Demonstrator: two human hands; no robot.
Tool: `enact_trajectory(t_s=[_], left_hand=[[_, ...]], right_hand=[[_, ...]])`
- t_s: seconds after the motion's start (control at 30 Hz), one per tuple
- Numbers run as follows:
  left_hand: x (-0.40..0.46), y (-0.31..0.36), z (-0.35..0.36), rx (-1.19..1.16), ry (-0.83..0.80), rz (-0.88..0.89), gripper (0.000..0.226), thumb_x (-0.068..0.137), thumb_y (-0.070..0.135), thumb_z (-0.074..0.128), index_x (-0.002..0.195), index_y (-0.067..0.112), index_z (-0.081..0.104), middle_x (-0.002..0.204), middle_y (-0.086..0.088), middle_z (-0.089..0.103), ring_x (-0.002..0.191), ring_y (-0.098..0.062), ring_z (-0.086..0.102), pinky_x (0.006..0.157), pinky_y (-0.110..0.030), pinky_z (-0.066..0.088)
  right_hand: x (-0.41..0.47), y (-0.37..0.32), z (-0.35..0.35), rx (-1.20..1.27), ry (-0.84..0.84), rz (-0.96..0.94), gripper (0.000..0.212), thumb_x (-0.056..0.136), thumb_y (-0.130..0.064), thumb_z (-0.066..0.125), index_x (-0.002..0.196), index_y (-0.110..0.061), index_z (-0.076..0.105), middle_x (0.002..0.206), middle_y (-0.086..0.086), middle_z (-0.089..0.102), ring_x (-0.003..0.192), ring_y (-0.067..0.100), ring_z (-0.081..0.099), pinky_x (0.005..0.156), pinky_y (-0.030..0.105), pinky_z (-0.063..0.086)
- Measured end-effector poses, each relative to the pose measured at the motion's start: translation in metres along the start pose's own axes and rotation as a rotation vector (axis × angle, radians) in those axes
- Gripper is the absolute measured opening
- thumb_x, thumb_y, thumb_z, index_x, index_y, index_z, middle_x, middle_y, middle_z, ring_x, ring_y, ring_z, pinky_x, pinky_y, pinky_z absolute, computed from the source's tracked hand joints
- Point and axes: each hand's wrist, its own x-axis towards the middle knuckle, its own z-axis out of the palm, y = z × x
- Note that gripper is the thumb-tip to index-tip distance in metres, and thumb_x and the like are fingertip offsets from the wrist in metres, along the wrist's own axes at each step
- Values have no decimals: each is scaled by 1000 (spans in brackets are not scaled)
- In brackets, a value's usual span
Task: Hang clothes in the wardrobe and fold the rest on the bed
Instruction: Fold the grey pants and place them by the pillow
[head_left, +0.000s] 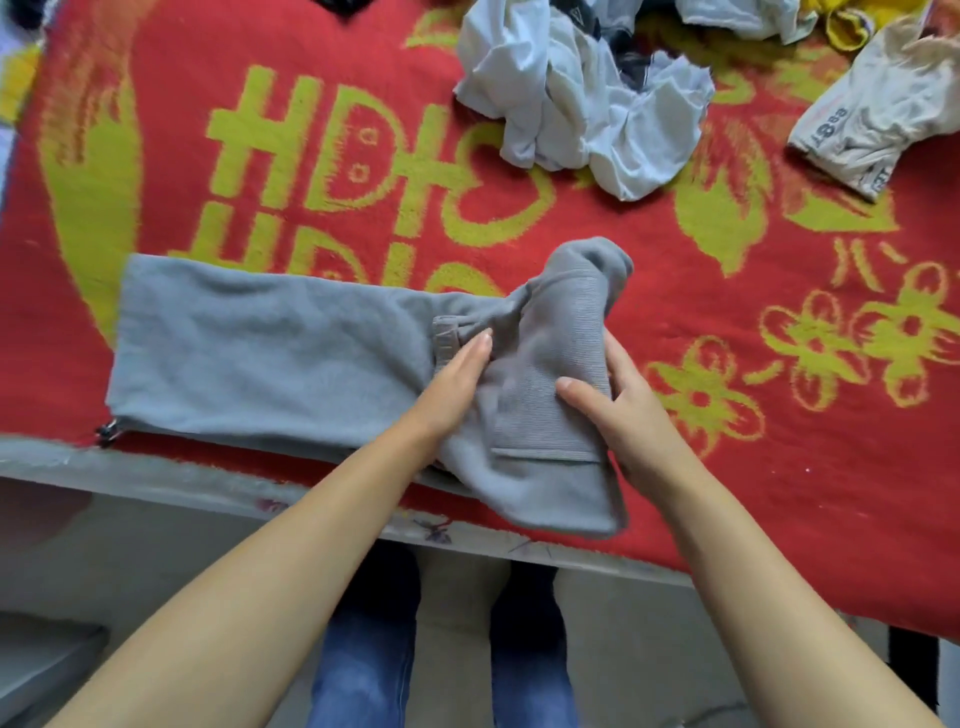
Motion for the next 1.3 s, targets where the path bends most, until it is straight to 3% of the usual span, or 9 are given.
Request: enact_trajectory(t_s=[0.1,0.23,0.43,0.6,0.73,0.97,1.13,1.23,1.3], left_hand=[[-26,33,-39,-340,-88,-17,53,93,53,31,121,19,61,115,-8,68,107,-17,65,88,-29,54],[-44,48,-126,-466,-57,-86,60,80,58,48,119,16,64,114,-12,68,103,-23,66,84,-33,57],[-14,12,-211,224,301,4,46,85,19,69,128,15,52,121,-4,64,113,-19,60,97,-39,48],[11,-21,-224,810,709,-66,73,91,30,59,151,16,20,151,-16,28,139,-31,28,112,-45,22],[-4,-47,-183,1053,587,119,74,93,49,39,153,27,3,161,-9,0,148,-24,0,113,-57,-2],[7,-34,-183,499,245,-220,58,98,56,26,151,34,18,161,0,0,148,-13,-1,115,-51,-9],[-32,14,-261,-272,75,-123,53,98,56,26,126,24,59,127,4,62,120,-12,54,105,-32,40],[-64,39,-334,-322,74,-53,57,94,60,21,126,26,55,112,6,68,102,-11,63,89,-29,47],[-82,47,-377,-254,128,43,56,90,60,33,130,27,53,123,7,64,113,-9,59,96,-30,45]], right_hand=[[6,-28,78,-91,-119,-58,77,82,-18,63,149,-26,27,126,-21,56,114,-5,56,96,17,46],[29,-34,179,-196,-146,-24,84,87,-19,66,152,-27,14,88,-7,56,80,5,57,85,25,49],[51,-8,217,-394,5,8,50,92,-14,55,140,-16,43,127,3,54,116,10,52,103,33,42],[74,33,154,-555,322,226,59,91,-21,59,144,-11,33,134,10,43,120,24,47,104,41,38],[86,58,152,-196,119,583,74,90,-44,61,148,-15,27,138,7,50,120,22,53,103,42,44],[81,16,169,-34,7,503,43,86,-44,65,121,-28,47,112,-5,65,80,5,67,55,27,51],[71,-40,235,-45,-171,181,46,80,-47,65,120,-35,45,110,-1,66,93,8,66,62,26,55],[78,-52,304,-65,-314,86,48,85,-38,58,128,-40,37,108,1,61,95,11,64,66,30,57],[85,-50,347,-253,-444,-19,63,92,-30,55,145,-36,22,122,-3,58,108,9,59,86,25,52]])
